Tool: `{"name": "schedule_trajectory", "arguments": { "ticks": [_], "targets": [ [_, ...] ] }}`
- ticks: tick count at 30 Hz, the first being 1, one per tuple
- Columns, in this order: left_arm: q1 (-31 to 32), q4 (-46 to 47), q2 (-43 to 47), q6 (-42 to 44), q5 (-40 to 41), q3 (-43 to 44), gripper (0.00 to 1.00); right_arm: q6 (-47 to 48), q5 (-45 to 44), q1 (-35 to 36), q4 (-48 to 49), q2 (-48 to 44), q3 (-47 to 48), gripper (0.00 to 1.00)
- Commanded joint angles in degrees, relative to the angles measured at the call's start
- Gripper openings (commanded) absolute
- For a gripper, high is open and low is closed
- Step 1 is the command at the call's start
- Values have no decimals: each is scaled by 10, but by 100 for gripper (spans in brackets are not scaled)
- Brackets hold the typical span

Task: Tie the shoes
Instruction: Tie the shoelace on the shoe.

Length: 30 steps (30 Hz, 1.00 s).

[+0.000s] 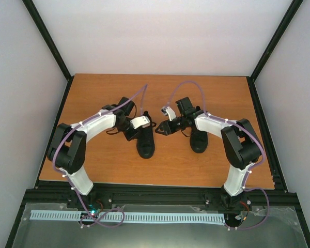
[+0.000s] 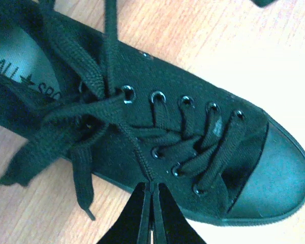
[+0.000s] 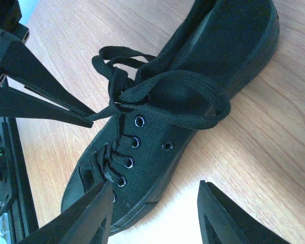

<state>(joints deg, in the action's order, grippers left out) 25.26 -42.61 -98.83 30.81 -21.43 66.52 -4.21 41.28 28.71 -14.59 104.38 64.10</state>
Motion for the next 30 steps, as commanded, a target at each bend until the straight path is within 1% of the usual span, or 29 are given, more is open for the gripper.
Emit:
{"name": "schedule_trajectory", "arguments": {
  "ticks": [1,6,10,15,18,19,21,22,25,26,28,30],
  "targets": [
    [-6,-26,34,20,-1,-12,1,8,12,9,-1,10,15,48],
    [-7,-40,36,27,-9,-24,1,4,18,10,6,10,14,48],
    [-7,-48,34,34,-13,-35,1,-24,10,10,35,7,11,49],
    [-10,-45,36,39,-10,-52,1,-100,-10,10,122,13,-2,52],
    [-13,-39,36,38,-13,-55,1,-161,-1,11,192,29,-5,56],
    [-13,-37,35,37,-15,-54,1,-177,4,14,206,36,-2,57],
    [-14,-35,34,36,-22,-52,1,-181,4,23,206,53,12,58],
    [-14,-34,34,35,-24,-50,2,-180,4,28,203,59,19,58],
    [-14,-35,36,36,-25,-46,11,-183,2,38,203,74,29,57],
    [-15,-36,37,39,-26,-45,15,-185,2,39,203,77,30,56],
    [-15,-41,45,46,-29,-40,27,-188,1,40,207,81,30,54],
    [-15,-51,55,55,-31,-30,34,-191,5,41,211,85,33,50]
  ]
}}
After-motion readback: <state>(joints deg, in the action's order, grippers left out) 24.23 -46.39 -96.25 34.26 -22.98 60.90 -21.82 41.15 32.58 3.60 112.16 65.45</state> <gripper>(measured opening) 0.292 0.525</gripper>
